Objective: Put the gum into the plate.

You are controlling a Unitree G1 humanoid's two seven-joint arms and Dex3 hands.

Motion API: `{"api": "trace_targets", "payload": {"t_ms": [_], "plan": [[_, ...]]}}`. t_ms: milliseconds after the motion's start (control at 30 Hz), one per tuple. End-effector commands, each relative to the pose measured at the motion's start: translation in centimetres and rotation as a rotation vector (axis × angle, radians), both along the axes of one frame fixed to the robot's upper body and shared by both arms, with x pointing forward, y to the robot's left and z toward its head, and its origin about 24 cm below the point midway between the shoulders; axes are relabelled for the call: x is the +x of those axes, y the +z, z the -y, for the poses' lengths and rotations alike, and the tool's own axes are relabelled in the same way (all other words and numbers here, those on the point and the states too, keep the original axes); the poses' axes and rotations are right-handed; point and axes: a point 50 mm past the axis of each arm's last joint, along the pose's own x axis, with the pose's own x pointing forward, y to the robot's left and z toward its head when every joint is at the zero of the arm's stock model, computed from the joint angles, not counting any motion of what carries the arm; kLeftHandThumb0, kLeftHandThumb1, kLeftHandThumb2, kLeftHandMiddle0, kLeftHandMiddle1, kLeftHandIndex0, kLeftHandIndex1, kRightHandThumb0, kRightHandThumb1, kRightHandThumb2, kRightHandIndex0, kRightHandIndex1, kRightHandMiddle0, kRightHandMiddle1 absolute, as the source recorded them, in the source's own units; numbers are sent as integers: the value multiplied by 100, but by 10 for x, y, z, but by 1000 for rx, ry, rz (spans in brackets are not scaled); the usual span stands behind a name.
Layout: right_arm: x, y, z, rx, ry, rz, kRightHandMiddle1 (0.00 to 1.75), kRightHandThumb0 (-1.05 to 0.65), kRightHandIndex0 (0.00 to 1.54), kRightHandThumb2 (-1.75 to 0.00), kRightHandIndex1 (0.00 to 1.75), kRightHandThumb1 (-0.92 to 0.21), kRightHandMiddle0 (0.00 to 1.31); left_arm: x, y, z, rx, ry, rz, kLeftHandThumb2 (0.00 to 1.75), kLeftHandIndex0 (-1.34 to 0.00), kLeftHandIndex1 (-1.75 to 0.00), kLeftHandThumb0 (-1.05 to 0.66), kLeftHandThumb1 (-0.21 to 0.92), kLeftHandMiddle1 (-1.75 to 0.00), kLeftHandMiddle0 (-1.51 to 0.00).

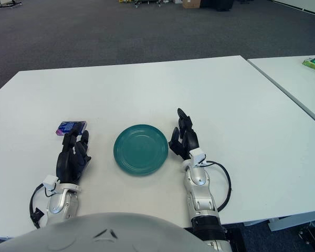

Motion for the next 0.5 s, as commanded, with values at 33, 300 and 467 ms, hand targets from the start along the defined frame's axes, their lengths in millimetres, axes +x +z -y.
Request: {"api": "trace_targets", "payload": {"t_ms": [33, 300, 467], "plan": [[-27, -42, -4, 18, 0, -264, 32, -68, 9, -98, 1, -92, 0, -8, -6, 4, -48, -8, -67, 87, 0, -70, -75, 92, -1, -28], [-26, -42, -4, 18, 1, -261, 32, -67, 10, -98, 1, -92, 0, 12, 44, 11, -73, -29, 51, 86, 0, -74, -75, 92, -1, -28], [-23, -43, -4, 14, 6, -262, 32, -67, 9, -98, 0, -92, 0, 35, 89, 0, -27, -36, 222, 85, 0, -76, -78, 92, -2, -32]]}}
